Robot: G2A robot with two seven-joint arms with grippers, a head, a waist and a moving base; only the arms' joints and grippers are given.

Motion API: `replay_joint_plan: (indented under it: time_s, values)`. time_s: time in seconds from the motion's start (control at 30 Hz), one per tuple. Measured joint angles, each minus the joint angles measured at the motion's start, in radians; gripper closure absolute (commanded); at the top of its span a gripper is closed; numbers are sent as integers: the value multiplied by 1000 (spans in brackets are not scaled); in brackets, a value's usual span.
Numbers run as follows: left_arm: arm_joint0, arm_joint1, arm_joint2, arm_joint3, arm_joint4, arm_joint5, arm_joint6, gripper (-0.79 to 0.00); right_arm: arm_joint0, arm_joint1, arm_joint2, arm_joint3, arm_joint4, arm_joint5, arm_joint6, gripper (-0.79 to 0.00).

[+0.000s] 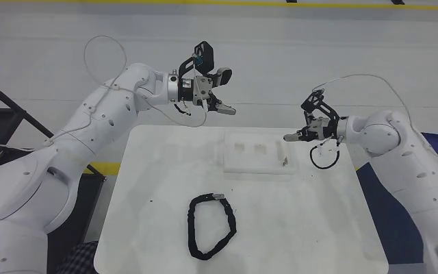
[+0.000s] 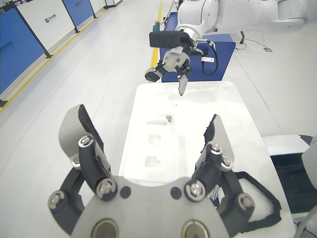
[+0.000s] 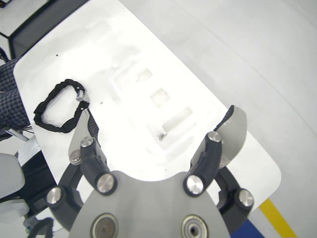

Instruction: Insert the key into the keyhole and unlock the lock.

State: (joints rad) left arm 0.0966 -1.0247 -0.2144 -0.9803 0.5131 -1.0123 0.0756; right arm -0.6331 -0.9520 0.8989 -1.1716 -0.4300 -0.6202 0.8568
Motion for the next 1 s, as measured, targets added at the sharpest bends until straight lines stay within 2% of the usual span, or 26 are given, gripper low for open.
replay_joint_plan:
  time_s: [0.27, 0.57, 0.8, 1.0]
  values:
    - [0, 0, 0, 0, 0, 0, 0, -785, 54, -54, -106, 128, 88, 191, 134, -785]
    - [0, 0, 0, 0, 0, 0, 0, -785, 85, -121, -202, 224, 122, 375, 163, -785]
    - [0, 0, 0, 0, 0, 0, 0, -785, 97, -155, -230, 289, 142, 430, 155, -785]
    - [0, 0, 0, 0, 0, 0, 0, -785, 98, -157, -230, 295, 149, 425, 156, -785]
